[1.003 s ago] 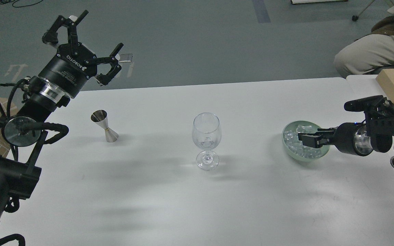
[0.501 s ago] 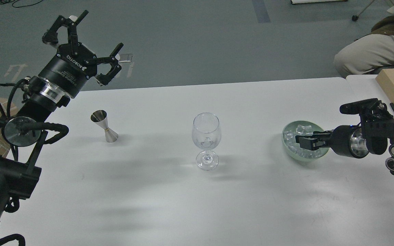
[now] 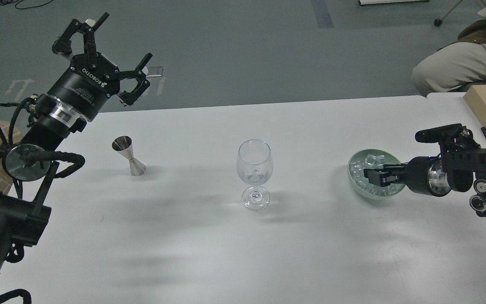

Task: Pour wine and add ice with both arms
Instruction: 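Lower the right gripper into the bowl and pinch an ice cube, then lift the ice cube with the right gripper and carry it toward the glass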

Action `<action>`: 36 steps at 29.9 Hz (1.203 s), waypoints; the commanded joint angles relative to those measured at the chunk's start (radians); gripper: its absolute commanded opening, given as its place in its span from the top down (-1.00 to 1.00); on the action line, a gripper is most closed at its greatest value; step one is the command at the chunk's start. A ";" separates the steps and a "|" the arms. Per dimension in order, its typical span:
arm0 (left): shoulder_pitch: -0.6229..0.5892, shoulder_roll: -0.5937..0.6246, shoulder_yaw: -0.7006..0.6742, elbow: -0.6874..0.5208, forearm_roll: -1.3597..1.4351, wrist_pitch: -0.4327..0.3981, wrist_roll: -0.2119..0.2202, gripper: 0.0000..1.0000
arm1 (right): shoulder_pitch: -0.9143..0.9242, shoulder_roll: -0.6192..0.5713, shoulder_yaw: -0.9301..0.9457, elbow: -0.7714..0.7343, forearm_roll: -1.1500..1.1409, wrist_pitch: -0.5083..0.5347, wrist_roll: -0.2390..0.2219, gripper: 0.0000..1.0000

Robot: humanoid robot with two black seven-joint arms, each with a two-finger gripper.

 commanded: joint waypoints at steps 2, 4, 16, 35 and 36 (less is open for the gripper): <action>0.000 0.000 0.000 0.000 -0.001 -0.001 0.000 -0.95 | 0.001 0.003 -0.008 -0.006 0.000 0.000 0.000 -0.02; 0.000 0.000 0.000 0.000 0.000 0.001 0.000 -0.95 | 0.001 0.006 -0.008 -0.017 0.000 0.000 0.000 -0.02; 0.000 0.000 -0.001 0.000 -0.003 -0.001 0.000 -0.95 | 0.001 0.012 -0.009 -0.022 0.000 0.002 0.000 0.10; 0.000 -0.005 -0.003 -0.001 -0.003 0.001 0.000 -0.95 | 0.004 0.010 -0.009 -0.043 0.006 0.012 -0.002 1.00; 0.000 -0.005 -0.003 -0.001 -0.003 0.001 0.000 -0.95 | 0.006 0.010 -0.009 -0.042 0.008 0.014 -0.002 1.00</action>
